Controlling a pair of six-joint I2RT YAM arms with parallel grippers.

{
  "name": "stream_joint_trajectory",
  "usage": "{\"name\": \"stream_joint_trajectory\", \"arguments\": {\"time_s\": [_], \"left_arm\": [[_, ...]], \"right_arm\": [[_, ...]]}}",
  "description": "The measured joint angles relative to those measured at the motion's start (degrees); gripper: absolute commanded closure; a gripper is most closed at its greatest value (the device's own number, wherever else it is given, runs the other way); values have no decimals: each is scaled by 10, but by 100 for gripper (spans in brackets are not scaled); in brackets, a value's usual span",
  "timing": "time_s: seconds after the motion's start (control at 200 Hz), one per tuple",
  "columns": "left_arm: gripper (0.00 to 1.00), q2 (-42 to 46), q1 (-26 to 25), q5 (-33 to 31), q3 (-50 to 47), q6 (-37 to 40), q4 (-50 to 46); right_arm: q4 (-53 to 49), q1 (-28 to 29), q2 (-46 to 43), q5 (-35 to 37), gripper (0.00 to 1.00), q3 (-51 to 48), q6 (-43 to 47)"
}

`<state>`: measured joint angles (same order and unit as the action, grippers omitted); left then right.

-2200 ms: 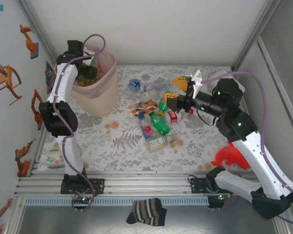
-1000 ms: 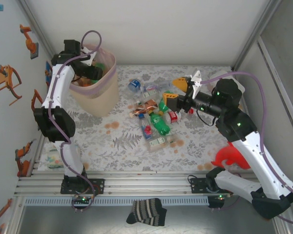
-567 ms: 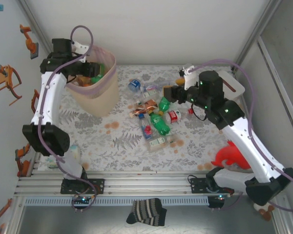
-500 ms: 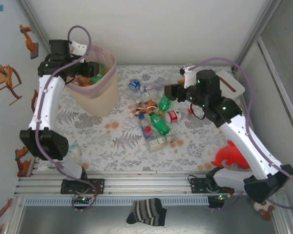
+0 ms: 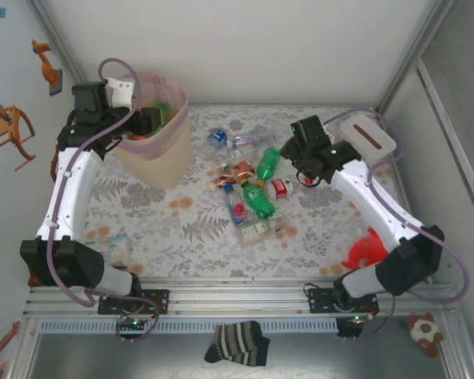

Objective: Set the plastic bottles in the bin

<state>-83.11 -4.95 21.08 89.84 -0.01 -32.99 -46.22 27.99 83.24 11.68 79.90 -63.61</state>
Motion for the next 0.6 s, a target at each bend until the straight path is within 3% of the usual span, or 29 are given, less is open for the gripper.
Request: {"name": "stream_joint_trajectory", "arguments": {"time_s": [0.195, 0.28, 0.396, 0.601], "left_arm": [[37, 6, 0, 7, -21, -7, 11], [37, 6, 0, 10, -24, -9, 12], [37, 8, 0, 14, -28, -11, 16], [37, 10, -5, 21, -30, -16, 20]], "right_arm": [[-34, -38, 63, -35, 30, 0, -89], [-39, -53, 84, -51, 15, 0, -113], [-38, -68, 111, -70, 2, 0, -145], [-19, -82, 164, -107, 1, 0, -178]]}}
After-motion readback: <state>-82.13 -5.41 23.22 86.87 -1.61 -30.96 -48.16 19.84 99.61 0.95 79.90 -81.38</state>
